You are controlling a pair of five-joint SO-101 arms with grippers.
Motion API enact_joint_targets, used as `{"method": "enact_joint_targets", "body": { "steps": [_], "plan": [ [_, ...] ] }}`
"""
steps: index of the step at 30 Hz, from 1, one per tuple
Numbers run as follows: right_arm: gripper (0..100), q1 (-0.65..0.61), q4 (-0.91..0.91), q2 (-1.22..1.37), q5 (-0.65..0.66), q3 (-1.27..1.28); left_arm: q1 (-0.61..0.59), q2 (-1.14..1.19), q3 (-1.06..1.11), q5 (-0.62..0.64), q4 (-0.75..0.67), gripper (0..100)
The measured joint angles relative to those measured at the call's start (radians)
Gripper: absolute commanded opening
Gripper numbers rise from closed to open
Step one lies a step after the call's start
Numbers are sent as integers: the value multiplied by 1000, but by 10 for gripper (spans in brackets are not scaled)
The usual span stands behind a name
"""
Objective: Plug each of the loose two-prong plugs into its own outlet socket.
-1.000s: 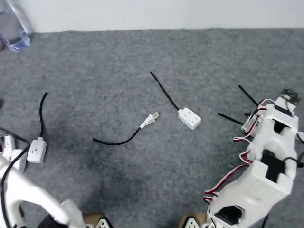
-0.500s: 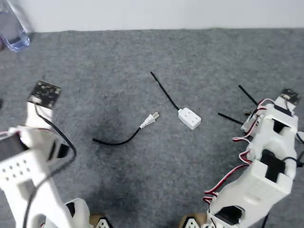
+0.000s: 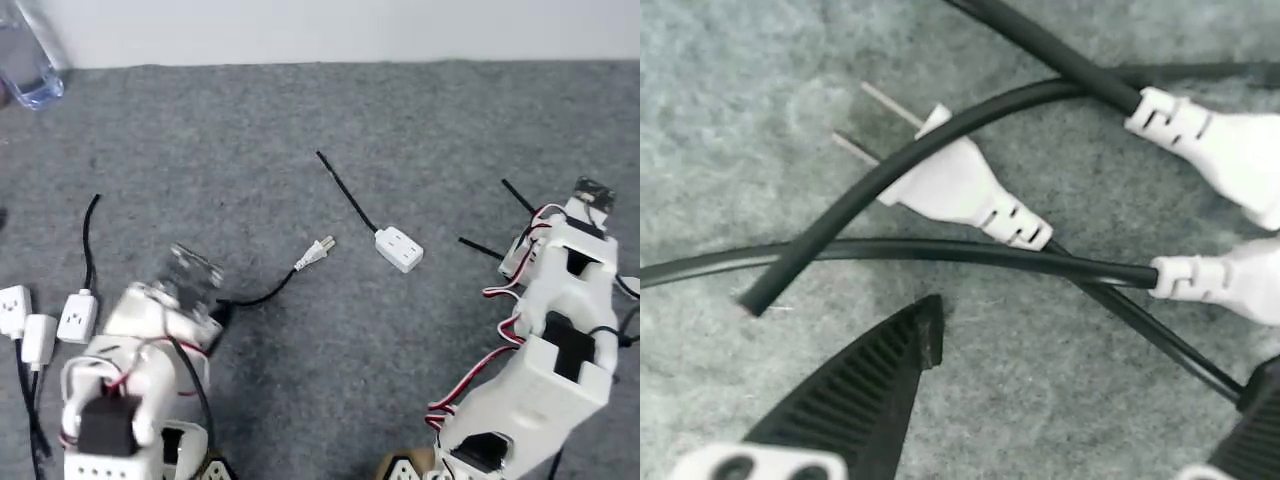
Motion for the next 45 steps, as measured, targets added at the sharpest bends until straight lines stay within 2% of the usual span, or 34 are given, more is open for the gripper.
{"method": "enact_joint_targets", "body": {
  "steps": [4,9,12,16,20,22,24,32,37,45],
  "plan": [
    [461,0,2,0,0,0,160,-28,11,8,2,250],
    [461,-3,2,0,0,0,184,-41,64,101,-3,250],
    [461,-29,2,0,28,0,160,-37,133,117,-69,250],
    [461,-110,8,2,199,-26,60,-35,242,92,-210,250],
    [461,-250,86,2,488,-114,-48,-34,379,106,-379,248],
    [461,-299,161,2,654,-176,-71,-34,433,138,-431,247],
    [461,-327,239,2,755,-258,-83,-32,454,158,-465,247],
    [461,-479,614,2,987,-597,-137,-32,471,166,-497,249],
    [460,-554,804,23,1108,-706,-147,-32,534,166,-603,247],
    [460,-583,813,178,1266,-710,-170,-32,554,166,-667,247]
  ]
}}
